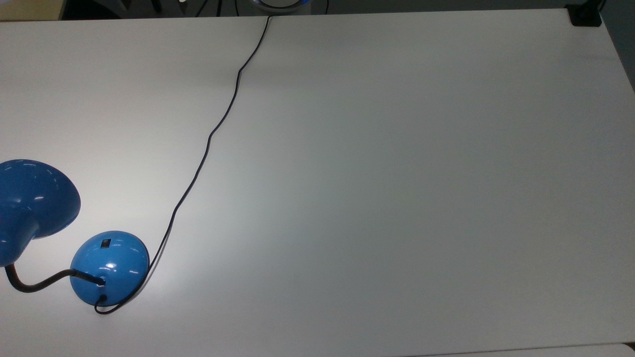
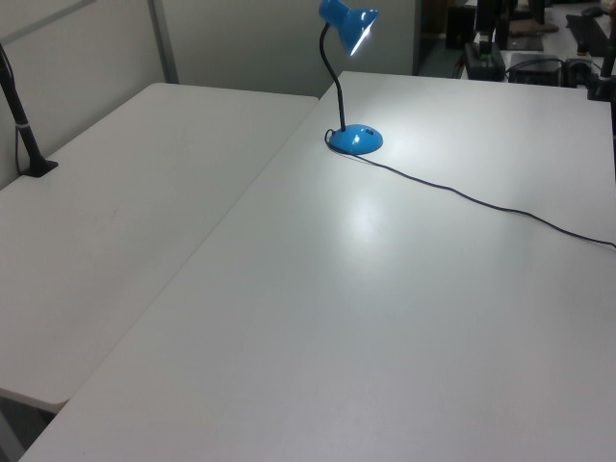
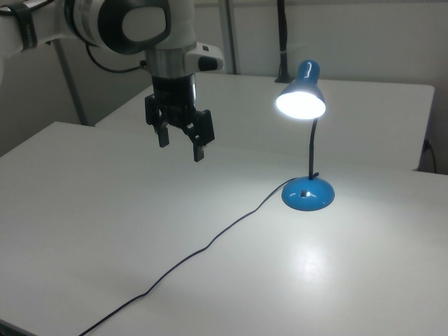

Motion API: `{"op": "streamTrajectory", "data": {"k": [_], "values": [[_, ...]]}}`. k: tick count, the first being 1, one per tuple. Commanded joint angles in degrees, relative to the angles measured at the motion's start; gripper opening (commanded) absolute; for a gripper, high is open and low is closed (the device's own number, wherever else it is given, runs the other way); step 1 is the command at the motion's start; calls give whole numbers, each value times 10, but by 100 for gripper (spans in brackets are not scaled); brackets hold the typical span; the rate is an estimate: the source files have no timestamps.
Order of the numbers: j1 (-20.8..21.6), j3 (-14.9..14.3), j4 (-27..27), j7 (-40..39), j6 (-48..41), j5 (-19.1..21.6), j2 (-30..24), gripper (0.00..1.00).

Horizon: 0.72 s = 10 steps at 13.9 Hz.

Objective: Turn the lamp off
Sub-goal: 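Move the gripper toward the blue lamp's dome base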

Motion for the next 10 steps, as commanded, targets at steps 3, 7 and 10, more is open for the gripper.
{"op": "streamTrajectory", "data": {"k": [3, 7, 10], "values": [[-1, -1, 3, -11, 37, 13, 9, 100], [-9, -1, 3, -20, 38, 14, 9, 95], [-21, -2, 9, -123, 40, 31, 21, 16]]}}
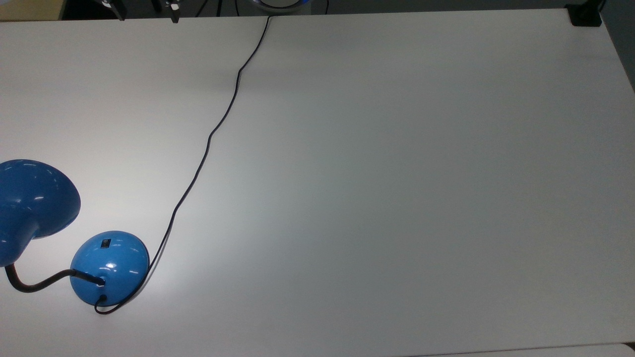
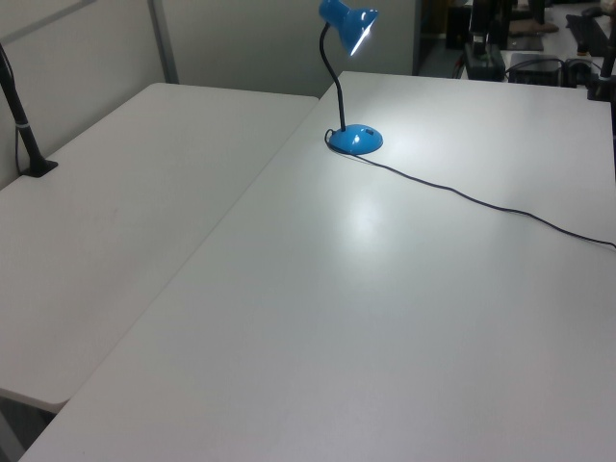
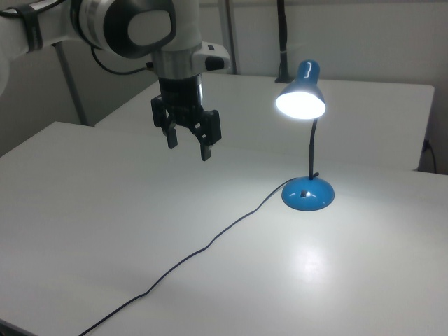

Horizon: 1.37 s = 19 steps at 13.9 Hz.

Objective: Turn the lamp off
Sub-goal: 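Move the gripper toward the blue lamp's dome base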

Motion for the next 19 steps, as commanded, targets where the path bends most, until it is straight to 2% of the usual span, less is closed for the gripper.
{"op": "streamTrajectory", "data": {"k": [1, 2, 6, 11, 17, 19], "values": [[-25, -3, 9, -104, 18, 46, 14, 3], [-34, -3, 9, -114, 35, 56, 19, 0], [-48, -3, 10, -148, 102, 62, 58, 0], [-47, -3, 12, -143, 306, 62, 169, 0], [-46, 2, 70, -144, 466, 60, 299, 0], [-45, 3, 82, -144, 491, 60, 323, 0]]}}
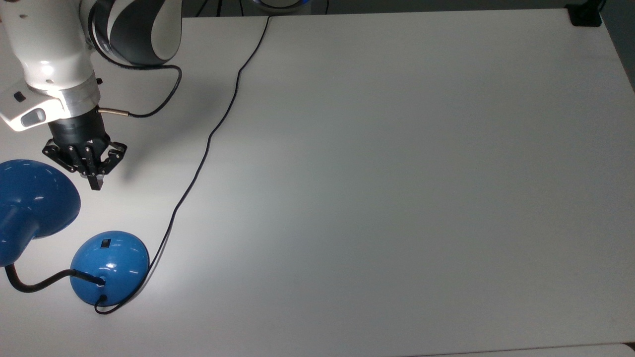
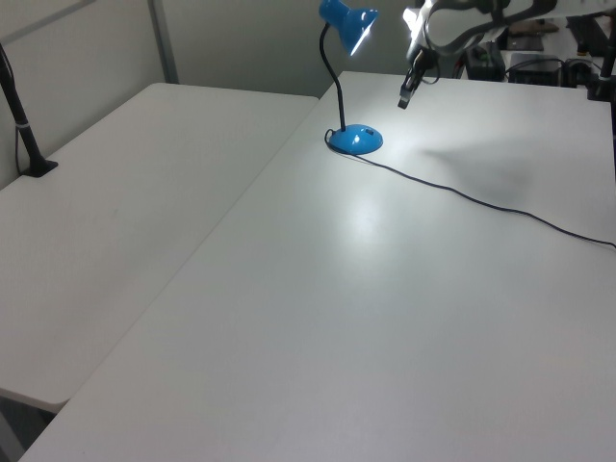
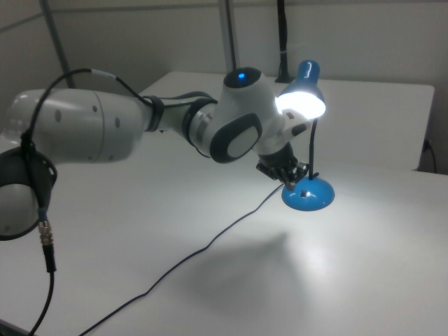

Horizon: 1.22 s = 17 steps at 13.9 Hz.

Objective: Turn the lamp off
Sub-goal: 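Lower the gripper onto the switch on the lamp base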

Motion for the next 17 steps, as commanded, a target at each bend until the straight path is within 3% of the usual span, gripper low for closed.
{"op": "streamTrajectory", "data": {"k": [1, 5, 17], "values": [[3, 1, 40, -12, 46, 9, 51, 0], [3, 4, 72, -12, 77, 8, 91, 0], [3, 20, 74, -14, 148, 6, 127, 0]]}}
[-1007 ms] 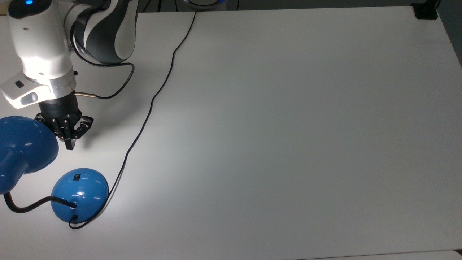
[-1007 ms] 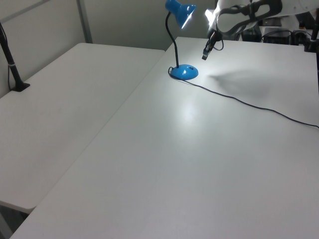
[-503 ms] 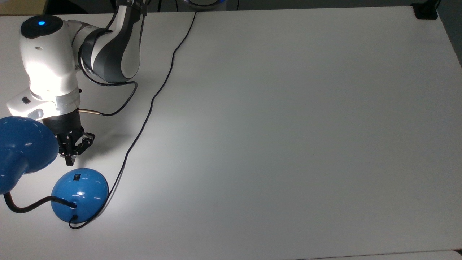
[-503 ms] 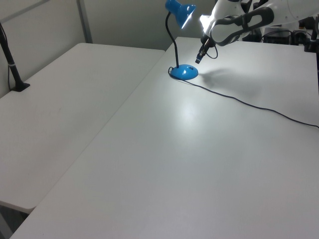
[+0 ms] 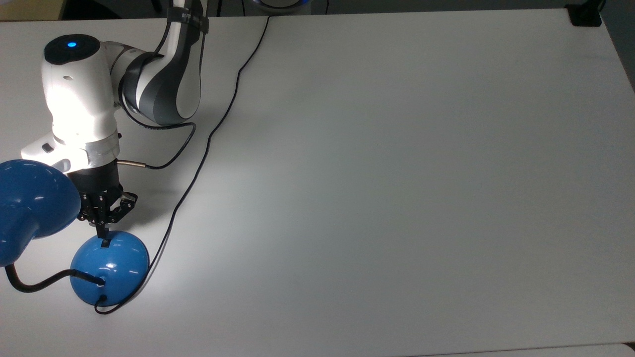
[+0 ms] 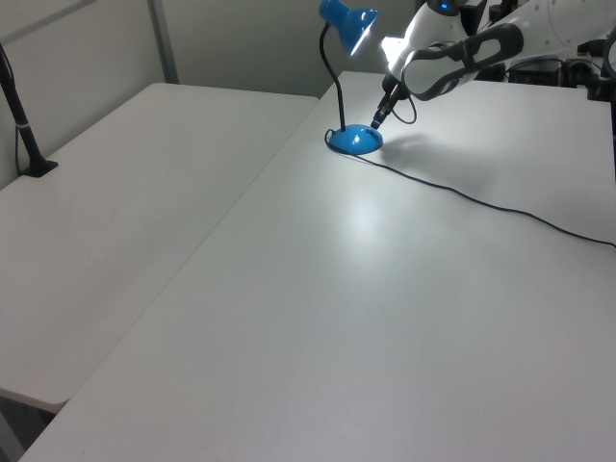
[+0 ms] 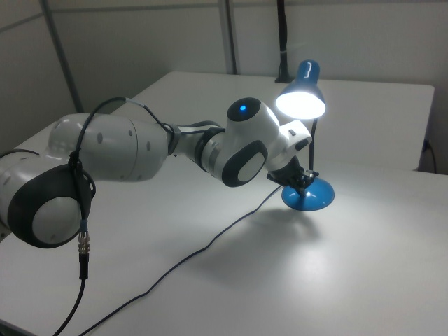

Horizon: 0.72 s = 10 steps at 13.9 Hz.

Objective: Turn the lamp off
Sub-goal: 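Lower the gripper onto the switch on the lamp base, then press down on the lamp base switch with the gripper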

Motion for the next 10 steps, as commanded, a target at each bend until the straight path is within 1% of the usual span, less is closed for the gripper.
{"op": "streamTrajectory", "data": {"k": [1, 4, 6, 10], "values": [[0, 4, 9, -18, 13, 6, 11, 0], [0, 4, 9, -18, 15, 6, 13, 0], [0, 4, 25, -18, 13, 6, 25, 0], [0, 4, 25, -25, 13, 6, 28, 0]]}}
